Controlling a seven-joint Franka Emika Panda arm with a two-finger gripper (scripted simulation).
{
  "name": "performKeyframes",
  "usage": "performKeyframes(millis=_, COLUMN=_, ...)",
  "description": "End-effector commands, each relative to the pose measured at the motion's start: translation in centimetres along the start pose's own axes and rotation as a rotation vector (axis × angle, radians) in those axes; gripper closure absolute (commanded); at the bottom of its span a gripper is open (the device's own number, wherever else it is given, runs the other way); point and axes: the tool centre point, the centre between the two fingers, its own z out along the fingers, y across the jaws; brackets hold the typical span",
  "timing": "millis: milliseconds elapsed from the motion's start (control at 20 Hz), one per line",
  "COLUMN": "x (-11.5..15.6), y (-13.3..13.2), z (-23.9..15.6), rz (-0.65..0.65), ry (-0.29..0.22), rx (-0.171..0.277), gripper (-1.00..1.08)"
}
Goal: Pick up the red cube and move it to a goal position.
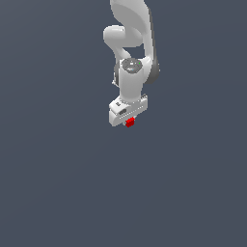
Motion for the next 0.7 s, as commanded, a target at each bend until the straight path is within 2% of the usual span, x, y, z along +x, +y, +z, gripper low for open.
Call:
performKeyframes(millis=0, x=0.3, y=-0.7, z=-2.6, rz=-0.001, ry=0.001, rx=0.000, gripper=1.08)
performKeyframes(millis=650, x=2.2, y=-3.9, z=-16.1, rz=-0.001, ry=0.001, rx=0.001, gripper=1.08)
